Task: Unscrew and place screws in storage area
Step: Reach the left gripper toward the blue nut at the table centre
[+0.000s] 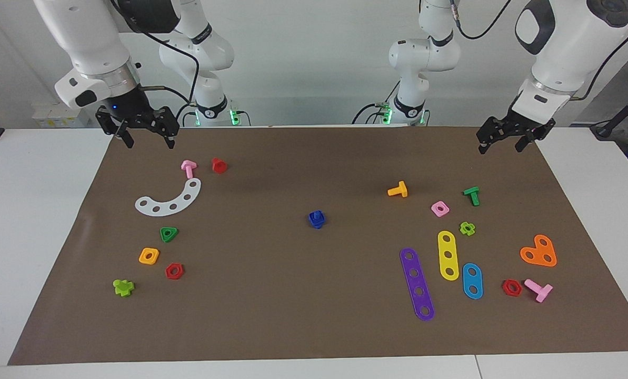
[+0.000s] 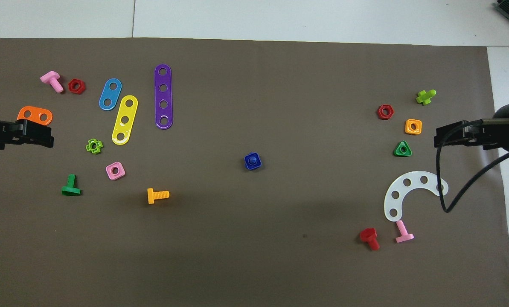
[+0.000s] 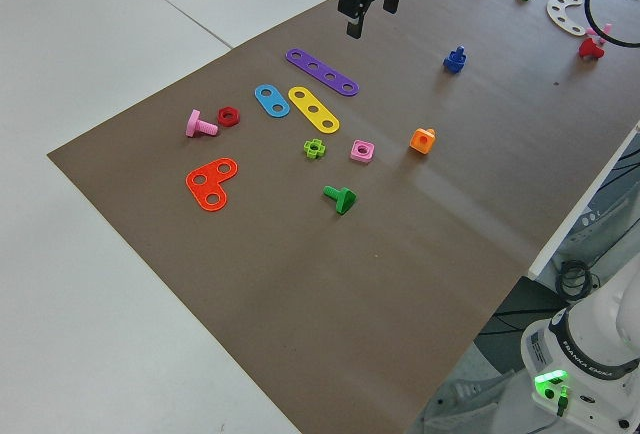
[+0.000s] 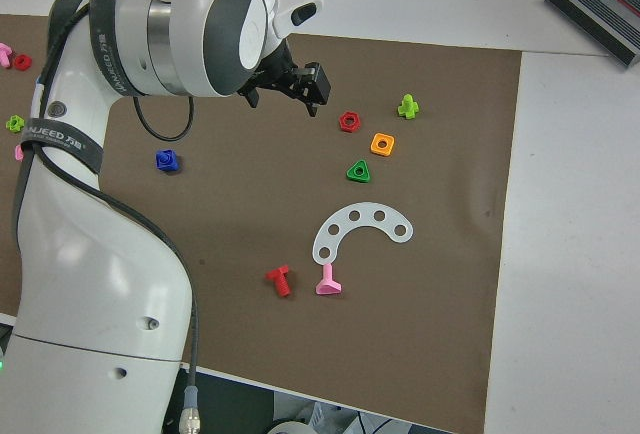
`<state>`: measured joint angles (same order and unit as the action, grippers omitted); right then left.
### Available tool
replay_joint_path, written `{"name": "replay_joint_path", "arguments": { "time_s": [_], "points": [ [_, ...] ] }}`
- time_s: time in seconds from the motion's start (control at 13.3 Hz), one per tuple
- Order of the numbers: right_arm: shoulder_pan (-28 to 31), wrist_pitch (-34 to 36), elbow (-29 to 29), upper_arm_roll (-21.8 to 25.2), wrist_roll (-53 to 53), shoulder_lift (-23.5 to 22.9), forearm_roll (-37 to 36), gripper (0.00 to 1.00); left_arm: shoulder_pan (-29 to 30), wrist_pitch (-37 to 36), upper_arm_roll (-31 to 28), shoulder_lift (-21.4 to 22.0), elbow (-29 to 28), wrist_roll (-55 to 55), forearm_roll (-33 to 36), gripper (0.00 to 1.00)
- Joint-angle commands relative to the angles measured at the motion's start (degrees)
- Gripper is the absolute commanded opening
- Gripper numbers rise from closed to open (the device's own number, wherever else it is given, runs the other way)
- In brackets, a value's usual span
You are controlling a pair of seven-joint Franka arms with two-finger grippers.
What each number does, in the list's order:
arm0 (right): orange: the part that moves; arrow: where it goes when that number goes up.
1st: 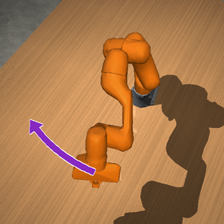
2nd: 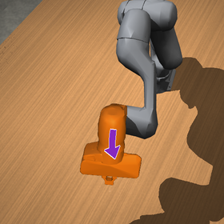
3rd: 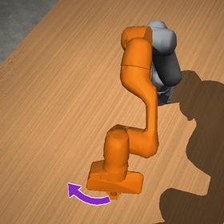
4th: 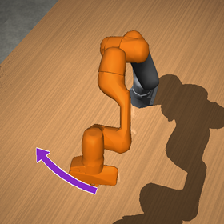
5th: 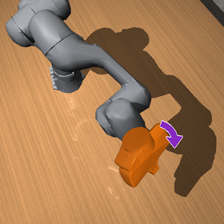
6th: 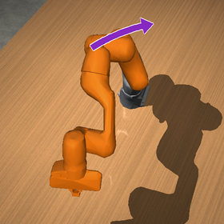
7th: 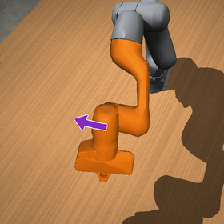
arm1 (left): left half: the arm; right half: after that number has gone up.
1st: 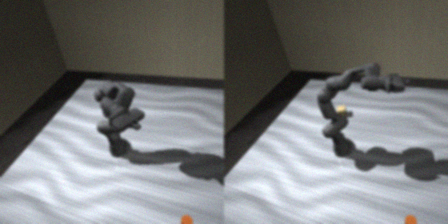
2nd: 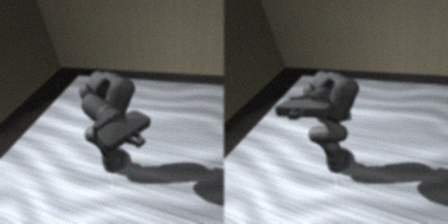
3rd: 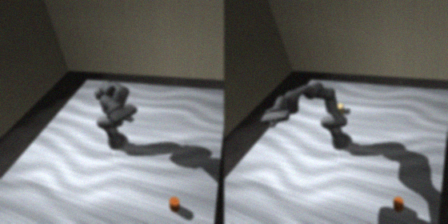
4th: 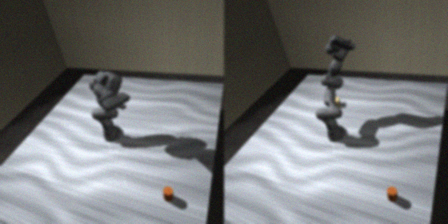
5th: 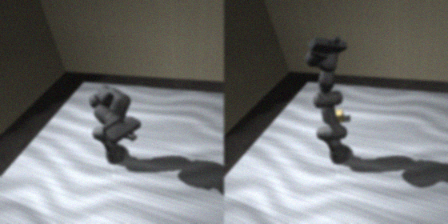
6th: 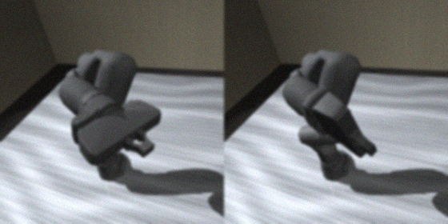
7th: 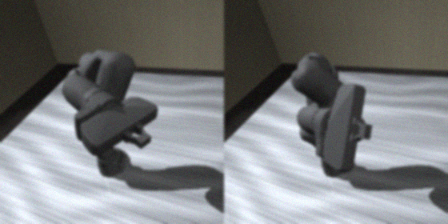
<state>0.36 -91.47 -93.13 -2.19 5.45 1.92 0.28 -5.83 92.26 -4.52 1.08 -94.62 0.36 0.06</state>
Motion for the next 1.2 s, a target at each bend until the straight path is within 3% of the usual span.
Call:
{"name": "replay_joint_path", "arguments": {
  "time_s": [0.0,0.38,0.53,0.75,0.9,1.12],
  "points": [
    [0.51,-0.55,-1.53,-0.18,-1.06,1.42,0.25,1.0,1.61,-1.29,0.48,0.94,0.05,-3.24,-0.58,1.0],
    [0.51,-0.38,-1.53,-0.18,-1.05,1.42,0.25,1.0,-0.58,-0.42,1.26,1.29,-1.44,-3.44,-0.58,1.0],
    [0.51,-0.38,-1.53,-0.18,-1.05,1.42,0.25,1.0,-4.79,-0.5,1.36,0.51,-1.53,-1.17,-0.58,1.0],
    [0.51,-0.38,-1.53,-0.18,-1.05,1.42,0.25,1.0,-11.9,3.08,1.53,-2.74,-1.44,10.76,-1.55,1.0],
    [0.51,-0.38,-1.53,-0.18,-1.05,1.42,0.25,1.0,-17.79,10.17,1.53,-7.73,-1.18,24.44,-2.77,1.0],
    [0.51,-0.29,-1.53,-0.18,-1.05,1.42,0.25,1.0,-22.03,19.95,1.53,-11.97,-1.09,33.99,-5.4,1.0]
  ]
}}
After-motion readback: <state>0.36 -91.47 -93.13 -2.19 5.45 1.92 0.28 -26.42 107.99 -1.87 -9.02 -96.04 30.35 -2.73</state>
